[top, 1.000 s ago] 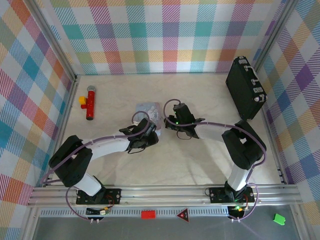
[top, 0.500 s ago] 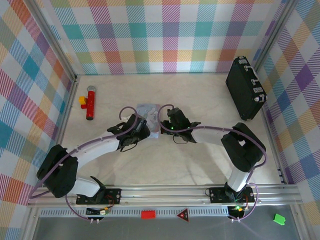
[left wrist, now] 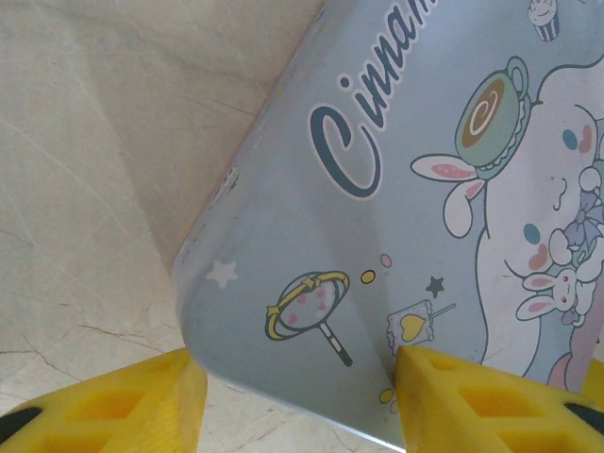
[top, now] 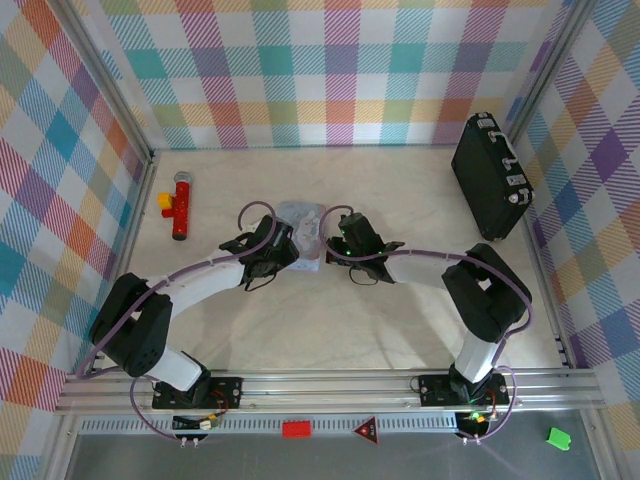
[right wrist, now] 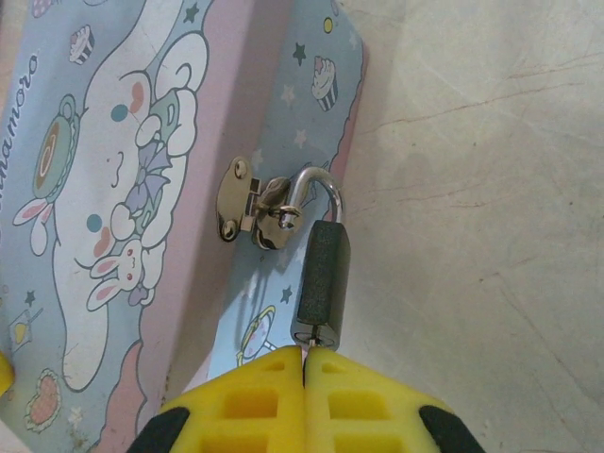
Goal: Unlock a padlock with a key
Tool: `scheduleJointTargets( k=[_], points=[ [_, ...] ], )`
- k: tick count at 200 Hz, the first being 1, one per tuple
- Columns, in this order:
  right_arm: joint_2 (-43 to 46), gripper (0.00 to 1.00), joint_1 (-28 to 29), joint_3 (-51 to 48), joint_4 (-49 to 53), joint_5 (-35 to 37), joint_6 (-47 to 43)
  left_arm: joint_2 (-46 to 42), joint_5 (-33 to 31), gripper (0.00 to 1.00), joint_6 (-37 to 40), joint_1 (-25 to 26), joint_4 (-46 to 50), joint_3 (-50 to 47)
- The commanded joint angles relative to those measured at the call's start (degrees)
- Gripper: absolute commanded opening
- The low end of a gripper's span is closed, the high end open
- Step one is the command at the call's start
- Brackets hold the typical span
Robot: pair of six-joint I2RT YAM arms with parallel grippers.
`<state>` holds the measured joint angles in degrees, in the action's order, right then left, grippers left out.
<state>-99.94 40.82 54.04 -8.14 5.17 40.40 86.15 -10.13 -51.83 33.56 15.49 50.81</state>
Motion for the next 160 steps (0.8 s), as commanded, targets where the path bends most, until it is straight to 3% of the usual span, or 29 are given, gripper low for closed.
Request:
scheduleJointTargets(
  k=[1, 50, 107, 160],
  points=[
    [-1.0, 0.0, -0.8, 1.6, -2.1, 2.1, -2.2, 1.6, -0.6, 0.53, -0.6, -0.8, 3.8, -3.4],
    [-0.3, 0.0, 1.3, 1.5, -4.8, -0.3, -0.8, 1.5, 0.5, 0.52, -0.7, 0.0, 2.6, -3.8],
    [1.3, 0.0, 7.1, 4.8, -2.0, 5.6, -1.4, 2.8, 0.7, 0.52, -0.7, 0.9, 2.5, -2.8],
    [-2.1, 0.0, 3.8, 6.3, 4.0, 10.7, -3.0, 1.9, 0.8, 0.52, -1.0, 1.2, 2.3, -3.7]
  ],
)
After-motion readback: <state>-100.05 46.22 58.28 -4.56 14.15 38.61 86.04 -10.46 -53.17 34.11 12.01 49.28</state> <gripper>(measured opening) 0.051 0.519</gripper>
